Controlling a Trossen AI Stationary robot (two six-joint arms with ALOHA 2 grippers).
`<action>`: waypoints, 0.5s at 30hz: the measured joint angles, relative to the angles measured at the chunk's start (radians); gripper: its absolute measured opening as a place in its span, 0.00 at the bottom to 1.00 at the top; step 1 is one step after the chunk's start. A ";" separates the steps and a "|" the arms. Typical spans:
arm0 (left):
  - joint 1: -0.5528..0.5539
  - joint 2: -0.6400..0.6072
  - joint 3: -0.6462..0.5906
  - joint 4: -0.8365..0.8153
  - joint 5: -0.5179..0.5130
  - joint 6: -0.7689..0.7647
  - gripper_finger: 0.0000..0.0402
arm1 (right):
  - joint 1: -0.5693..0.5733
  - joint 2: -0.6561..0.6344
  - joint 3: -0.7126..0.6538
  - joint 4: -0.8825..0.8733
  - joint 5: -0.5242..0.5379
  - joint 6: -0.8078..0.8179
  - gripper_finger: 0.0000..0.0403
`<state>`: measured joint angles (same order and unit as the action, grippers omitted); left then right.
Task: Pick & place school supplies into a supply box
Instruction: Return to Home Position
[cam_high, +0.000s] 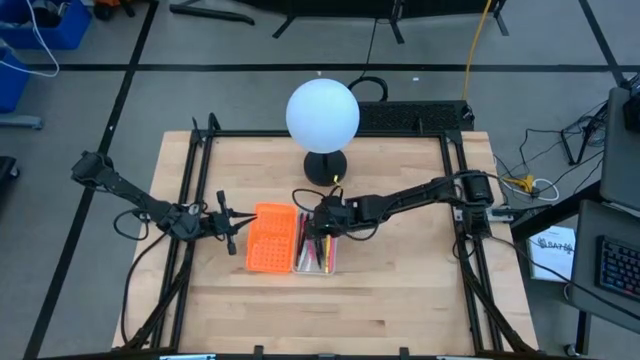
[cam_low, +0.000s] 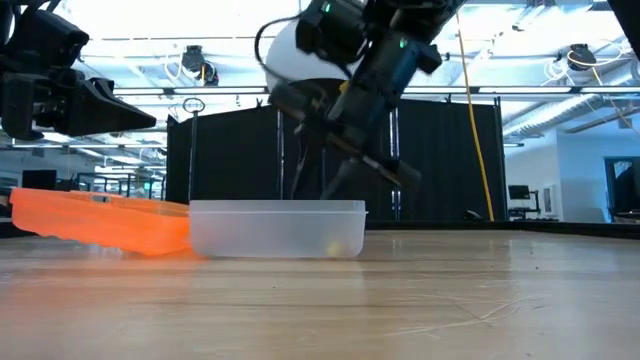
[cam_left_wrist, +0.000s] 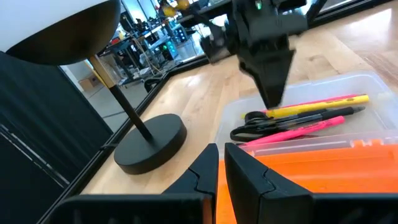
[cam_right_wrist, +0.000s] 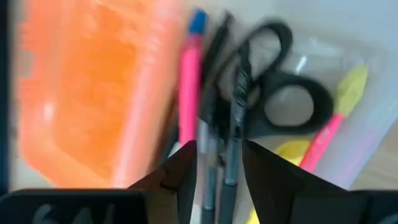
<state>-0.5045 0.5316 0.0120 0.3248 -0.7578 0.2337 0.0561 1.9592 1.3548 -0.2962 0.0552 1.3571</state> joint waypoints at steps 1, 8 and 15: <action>0.000 0.000 0.000 -0.002 0.000 0.000 0.09 | 0.004 -0.015 0.000 0.000 0.020 -0.016 0.29; 0.000 0.000 0.009 -0.070 -0.076 0.017 0.09 | 0.108 -0.190 0.000 0.030 0.228 -0.413 0.24; 0.000 -0.004 0.073 -0.208 -0.157 -0.035 0.09 | 0.300 -0.316 -0.060 0.047 0.475 -0.848 0.17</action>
<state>-0.5045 0.5278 0.0854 0.1165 -0.9152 0.1987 0.3563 1.6437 1.2945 -0.2497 0.5302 0.5090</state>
